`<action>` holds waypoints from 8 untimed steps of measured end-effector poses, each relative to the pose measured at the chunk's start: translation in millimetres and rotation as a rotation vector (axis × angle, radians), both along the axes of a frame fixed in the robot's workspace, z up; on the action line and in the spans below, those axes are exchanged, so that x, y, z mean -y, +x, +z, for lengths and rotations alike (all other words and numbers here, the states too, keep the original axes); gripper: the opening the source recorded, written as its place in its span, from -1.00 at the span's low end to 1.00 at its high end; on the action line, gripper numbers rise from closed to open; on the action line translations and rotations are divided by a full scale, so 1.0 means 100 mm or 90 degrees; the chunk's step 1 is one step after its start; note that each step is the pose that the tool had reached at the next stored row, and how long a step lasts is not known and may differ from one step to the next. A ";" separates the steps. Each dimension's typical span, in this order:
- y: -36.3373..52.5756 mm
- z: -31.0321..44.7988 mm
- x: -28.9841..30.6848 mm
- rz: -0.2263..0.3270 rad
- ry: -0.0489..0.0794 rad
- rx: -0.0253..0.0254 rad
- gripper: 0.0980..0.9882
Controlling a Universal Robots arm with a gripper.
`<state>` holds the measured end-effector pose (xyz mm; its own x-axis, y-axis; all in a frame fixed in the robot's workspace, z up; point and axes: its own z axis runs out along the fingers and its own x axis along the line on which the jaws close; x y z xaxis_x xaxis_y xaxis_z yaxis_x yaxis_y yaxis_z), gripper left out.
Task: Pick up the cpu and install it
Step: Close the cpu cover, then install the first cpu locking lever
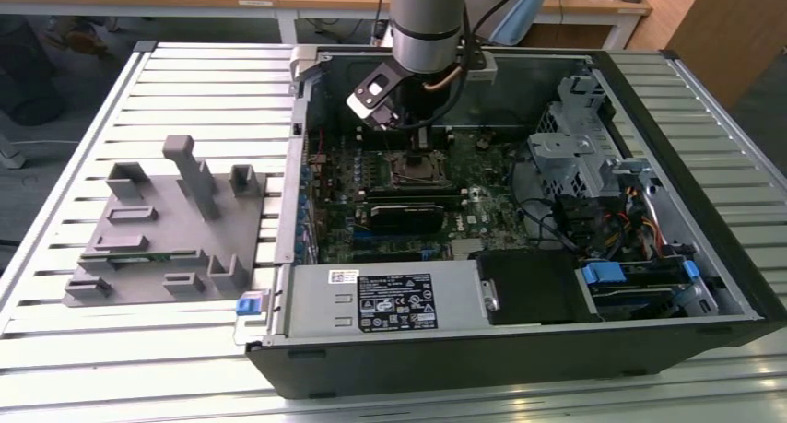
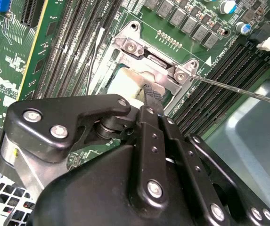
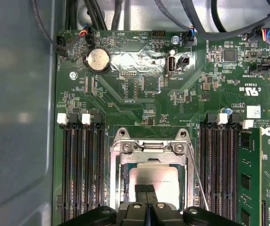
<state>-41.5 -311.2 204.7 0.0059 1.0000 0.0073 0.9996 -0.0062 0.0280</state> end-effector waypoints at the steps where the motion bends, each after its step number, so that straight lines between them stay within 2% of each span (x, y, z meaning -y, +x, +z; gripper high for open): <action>1: 0.001 0.000 0.000 0.000 0.000 0.0000 -0.98; 8: 0.008 0.000 0.000 0.000 0.000 0.0000 -0.98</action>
